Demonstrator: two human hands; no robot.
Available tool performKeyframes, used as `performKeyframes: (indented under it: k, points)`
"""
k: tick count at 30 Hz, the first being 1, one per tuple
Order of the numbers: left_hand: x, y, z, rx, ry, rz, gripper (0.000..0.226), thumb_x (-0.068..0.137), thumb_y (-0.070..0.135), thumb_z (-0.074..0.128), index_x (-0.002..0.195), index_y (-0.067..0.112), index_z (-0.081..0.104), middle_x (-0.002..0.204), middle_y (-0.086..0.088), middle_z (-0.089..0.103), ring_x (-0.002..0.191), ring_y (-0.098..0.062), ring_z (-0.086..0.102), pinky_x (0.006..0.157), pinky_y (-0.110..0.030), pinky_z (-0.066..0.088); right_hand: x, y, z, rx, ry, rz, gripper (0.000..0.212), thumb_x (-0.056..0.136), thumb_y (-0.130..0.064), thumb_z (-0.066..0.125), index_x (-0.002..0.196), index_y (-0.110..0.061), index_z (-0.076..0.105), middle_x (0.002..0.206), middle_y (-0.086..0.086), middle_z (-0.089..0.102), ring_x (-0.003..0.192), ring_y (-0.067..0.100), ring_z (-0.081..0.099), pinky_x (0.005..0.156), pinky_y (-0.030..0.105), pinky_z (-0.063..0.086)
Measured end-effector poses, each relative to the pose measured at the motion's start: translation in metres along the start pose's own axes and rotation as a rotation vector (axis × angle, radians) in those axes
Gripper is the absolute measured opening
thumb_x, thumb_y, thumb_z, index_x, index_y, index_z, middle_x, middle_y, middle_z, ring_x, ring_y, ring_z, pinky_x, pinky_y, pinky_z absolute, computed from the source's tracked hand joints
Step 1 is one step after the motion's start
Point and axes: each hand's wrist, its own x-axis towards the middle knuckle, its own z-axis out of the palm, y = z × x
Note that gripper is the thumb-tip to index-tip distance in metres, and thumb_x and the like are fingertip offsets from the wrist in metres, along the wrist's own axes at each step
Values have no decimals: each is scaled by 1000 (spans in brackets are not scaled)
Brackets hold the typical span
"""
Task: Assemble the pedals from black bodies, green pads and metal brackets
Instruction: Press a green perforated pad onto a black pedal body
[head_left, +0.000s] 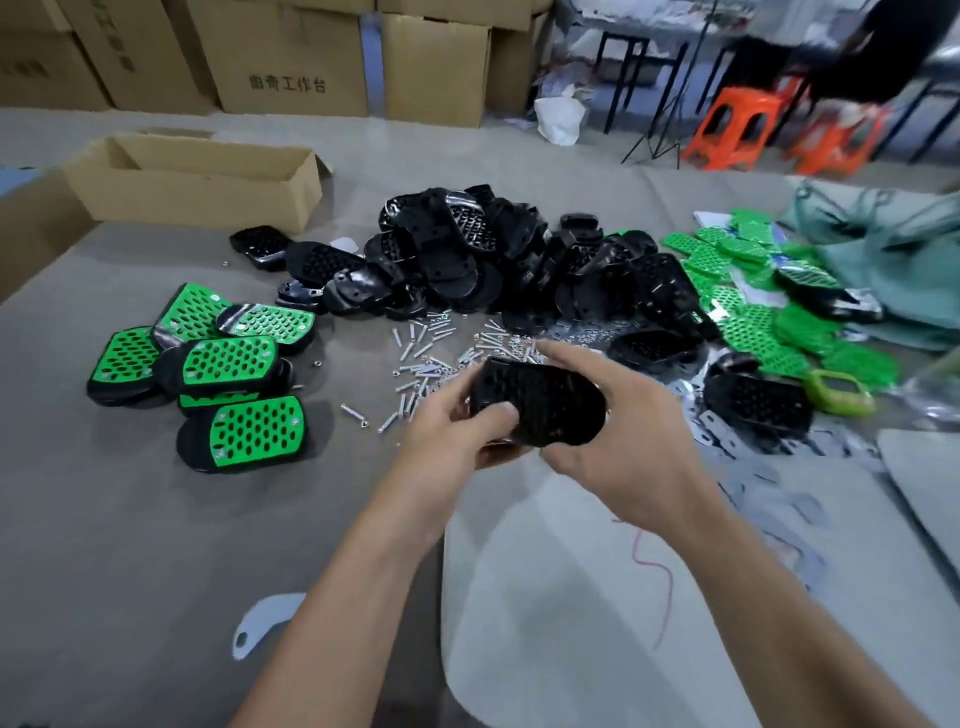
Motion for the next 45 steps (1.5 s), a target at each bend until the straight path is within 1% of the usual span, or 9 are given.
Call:
performKeyframes:
  k: [4, 9, 14, 17, 23, 26, 31, 37, 45]
  points:
    - [-3, -2, 24, -244, -115, -112, 31, 90, -5, 57, 112, 8, 74, 110, -13, 77, 96, -27, 77, 73, -33, 62, -22, 13, -20, 103, 89, -16, 86, 58, -10, 81, 135, -42, 60, 120, -36, 64, 114, -13, 58, 95, 5, 41]
    - [3, -12, 47, -331, -166, -223, 40, 75, 3, 63, 114, -3, 69, 110, -22, 75, 92, -33, 76, 82, -45, 63, -34, 40, -41, 435, 19, 83, 88, 59, 9, 84, 135, -30, 63, 132, -14, 67, 131, 6, 56, 109, 46, 47]
    - [21, -21, 83, 268, 4, -190, 13, 94, 15, 65, 91, 11, 77, 89, -16, 78, 68, -25, 73, 60, -35, 63, -45, 61, -46, 204, 153, 168, 77, 58, -1, 82, 125, -36, 68, 115, -26, 69, 110, -6, 62, 93, 17, 49]
    - [41, -23, 103, 636, 211, -105, 49, 87, 56, 60, 65, 14, 71, 54, 2, 66, 44, -17, 64, 41, -25, 45, -47, 62, -41, 203, 226, 172, 76, 57, -8, 79, 125, -39, 67, 115, -29, 68, 110, -7, 61, 90, 11, 46]
    - [65, -30, 129, -183, 78, -379, 40, 102, 48, 56, 82, 14, 63, 57, -2, 59, 36, -13, 47, 30, -18, 28, -30, 81, -61, 869, 103, 202, 76, 62, 17, 77, 131, -13, 65, 132, 6, 67, 126, 25, 62, 103, 46, 53]
    - [73, -45, 131, 53, 205, -354, 39, 99, 49, 61, 80, 15, 67, 63, -2, 62, 42, -13, 52, 35, -21, 34, -13, 93, -87, 727, -19, 275, 59, 75, 1, 80, 129, -17, 68, 128, 0, 70, 124, 15, 63, 103, 36, 53]
    - [94, -45, 120, 226, 420, -207, 40, 93, 49, 63, 73, 15, 64, 53, 6, 58, 41, -15, 53, 36, -21, 37, 60, 140, -133, 92, 299, 453, 39, 91, -28, 69, 130, -23, 70, 126, -5, 71, 110, 8, 66, 105, 33, 48]
    - [105, -43, 115, 226, 368, -202, 40, 97, 47, 61, 78, 12, 64, 51, 4, 58, 40, -17, 52, 36, -25, 36, 139, 207, -134, -586, -187, 602, 54, 96, -6, 43, 149, 2, 40, 162, 20, 31, 136, 36, 47, 111, 44, 41]
    - [113, -47, 105, 254, 307, -206, 47, 95, 54, 60, 76, 11, 67, 52, 3, 56, 41, -18, 48, 36, -26, 35, 145, 224, -106, -606, 9, 510, 57, 87, -4, 54, 143, -8, 49, 119, 22, 61, 111, 41, 59, 80, 43, 50]
